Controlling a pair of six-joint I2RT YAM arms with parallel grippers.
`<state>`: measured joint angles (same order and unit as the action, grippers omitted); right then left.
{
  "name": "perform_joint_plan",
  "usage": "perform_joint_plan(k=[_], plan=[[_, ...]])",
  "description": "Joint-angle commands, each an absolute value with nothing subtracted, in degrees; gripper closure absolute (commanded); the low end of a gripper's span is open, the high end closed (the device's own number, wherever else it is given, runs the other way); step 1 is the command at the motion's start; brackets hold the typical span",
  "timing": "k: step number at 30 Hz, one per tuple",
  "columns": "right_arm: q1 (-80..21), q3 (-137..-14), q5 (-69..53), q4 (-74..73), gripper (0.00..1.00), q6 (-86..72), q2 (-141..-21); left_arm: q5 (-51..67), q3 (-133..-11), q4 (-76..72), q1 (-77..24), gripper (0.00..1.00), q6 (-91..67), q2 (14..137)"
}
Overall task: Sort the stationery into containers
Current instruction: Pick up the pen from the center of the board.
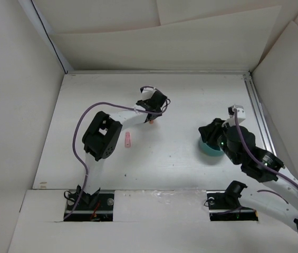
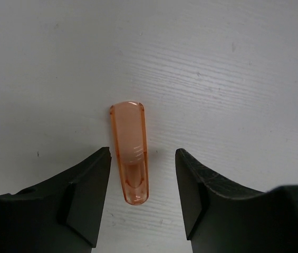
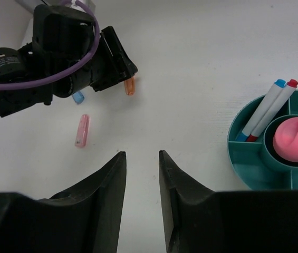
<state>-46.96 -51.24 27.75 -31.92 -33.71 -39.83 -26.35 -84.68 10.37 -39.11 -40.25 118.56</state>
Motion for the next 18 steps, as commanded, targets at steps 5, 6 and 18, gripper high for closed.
perform_joint_plan(k=[5,6,18], plan=[[-47.4,-50.4,25.9,-33.0,0.63,-34.5,-35.3,-30.2,-89.7,14.8,-37.7,0.53,-41.9,119.5],[-47.4,-50.4,25.9,-33.0,0.63,-34.5,-34.7,-30.2,-89.7,14.8,-37.1,0.55,-41.9,120.5],[-47.4,-48.5,22.2,-31.2,0.63,-34.5,-33.4,-30.8,-92.9,16.9,-37.1,0.58,-42.5,124.4]])
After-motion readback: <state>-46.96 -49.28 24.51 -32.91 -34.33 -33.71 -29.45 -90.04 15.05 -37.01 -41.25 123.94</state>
